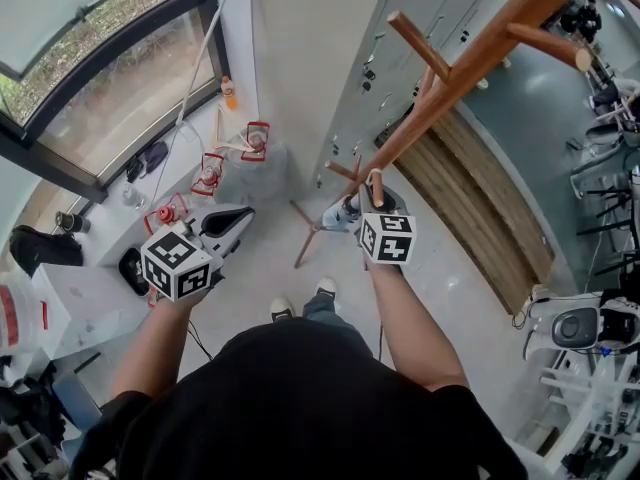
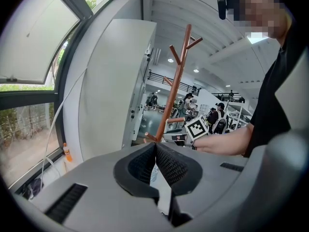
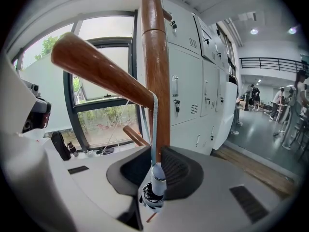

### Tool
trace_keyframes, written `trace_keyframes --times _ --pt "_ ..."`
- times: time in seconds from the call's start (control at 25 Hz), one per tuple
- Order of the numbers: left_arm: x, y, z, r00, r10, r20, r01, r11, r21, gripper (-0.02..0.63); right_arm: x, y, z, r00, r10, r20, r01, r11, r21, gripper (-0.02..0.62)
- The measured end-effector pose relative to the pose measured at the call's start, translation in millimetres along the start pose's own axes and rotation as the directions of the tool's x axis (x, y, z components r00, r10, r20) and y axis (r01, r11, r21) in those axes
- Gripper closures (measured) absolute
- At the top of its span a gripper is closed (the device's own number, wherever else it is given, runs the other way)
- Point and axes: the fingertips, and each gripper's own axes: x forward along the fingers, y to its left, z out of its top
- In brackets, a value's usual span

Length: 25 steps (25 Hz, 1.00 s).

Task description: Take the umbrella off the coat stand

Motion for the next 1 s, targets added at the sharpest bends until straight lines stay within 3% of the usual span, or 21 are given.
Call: trace_keyframes --times 0.28,1.0 --pt "-4 -2 -3 1.000 -0.010 -0.002 0.010 1.000 0.001 0.584 0 5 2 1.000 -0.013 0.004 0.013 1.000 -0.015 0.563" --pt "-16 -12 0 1.000 -0.011 0.010 0.011 1.000 0.010 0.584 -15 13 5 0.999 0.021 0.027 -0.021 1.000 -0.022 0.580"
